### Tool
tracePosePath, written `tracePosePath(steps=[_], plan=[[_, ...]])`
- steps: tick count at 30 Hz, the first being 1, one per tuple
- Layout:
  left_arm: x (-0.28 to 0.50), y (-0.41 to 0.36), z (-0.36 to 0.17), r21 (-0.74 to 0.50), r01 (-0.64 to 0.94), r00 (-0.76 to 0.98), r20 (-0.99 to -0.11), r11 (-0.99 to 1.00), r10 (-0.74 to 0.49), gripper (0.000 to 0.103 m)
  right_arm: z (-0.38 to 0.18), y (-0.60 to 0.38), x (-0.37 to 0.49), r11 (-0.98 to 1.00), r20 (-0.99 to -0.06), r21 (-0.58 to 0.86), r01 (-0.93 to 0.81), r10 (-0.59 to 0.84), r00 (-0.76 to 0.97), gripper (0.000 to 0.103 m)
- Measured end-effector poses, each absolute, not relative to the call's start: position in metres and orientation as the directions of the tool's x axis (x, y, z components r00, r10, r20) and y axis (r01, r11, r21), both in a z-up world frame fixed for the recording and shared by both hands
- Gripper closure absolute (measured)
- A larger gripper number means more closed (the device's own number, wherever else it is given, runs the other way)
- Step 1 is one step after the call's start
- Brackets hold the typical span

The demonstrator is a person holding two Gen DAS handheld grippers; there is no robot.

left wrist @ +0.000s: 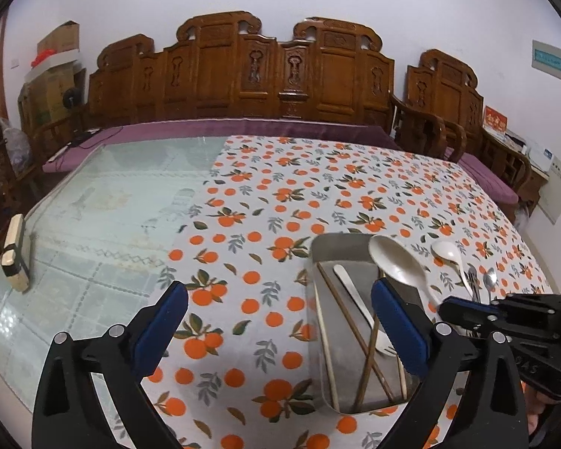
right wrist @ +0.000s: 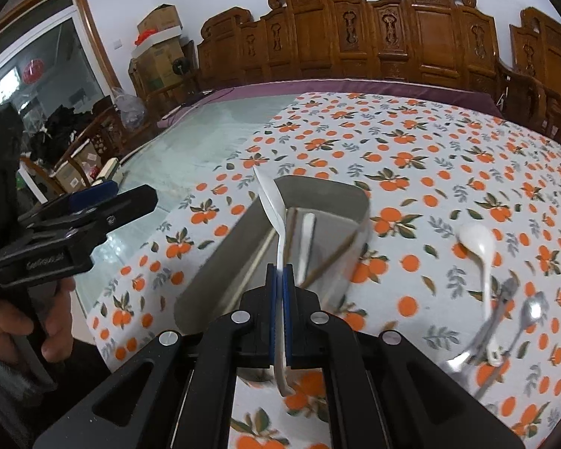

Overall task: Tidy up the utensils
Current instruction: 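Lower the white plastic knife into the tray and open the right tool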

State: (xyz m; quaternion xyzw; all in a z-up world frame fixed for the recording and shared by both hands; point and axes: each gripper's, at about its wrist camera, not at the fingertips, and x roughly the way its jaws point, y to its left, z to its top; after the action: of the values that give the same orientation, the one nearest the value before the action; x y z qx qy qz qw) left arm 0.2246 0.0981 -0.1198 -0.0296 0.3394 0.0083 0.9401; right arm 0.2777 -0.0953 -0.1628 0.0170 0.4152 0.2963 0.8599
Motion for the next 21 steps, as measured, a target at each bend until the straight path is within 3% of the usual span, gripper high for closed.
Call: tracePosePath(steps=[21], plan=[[0.224,0.121,-0.115,-0.083,-0.074,0.776,-0.631,0.994,0.005,0.008,-0.208,-0.058,0.319,0.87,-0.745,0.334,-0.363,0.48,0.464,0.095]])
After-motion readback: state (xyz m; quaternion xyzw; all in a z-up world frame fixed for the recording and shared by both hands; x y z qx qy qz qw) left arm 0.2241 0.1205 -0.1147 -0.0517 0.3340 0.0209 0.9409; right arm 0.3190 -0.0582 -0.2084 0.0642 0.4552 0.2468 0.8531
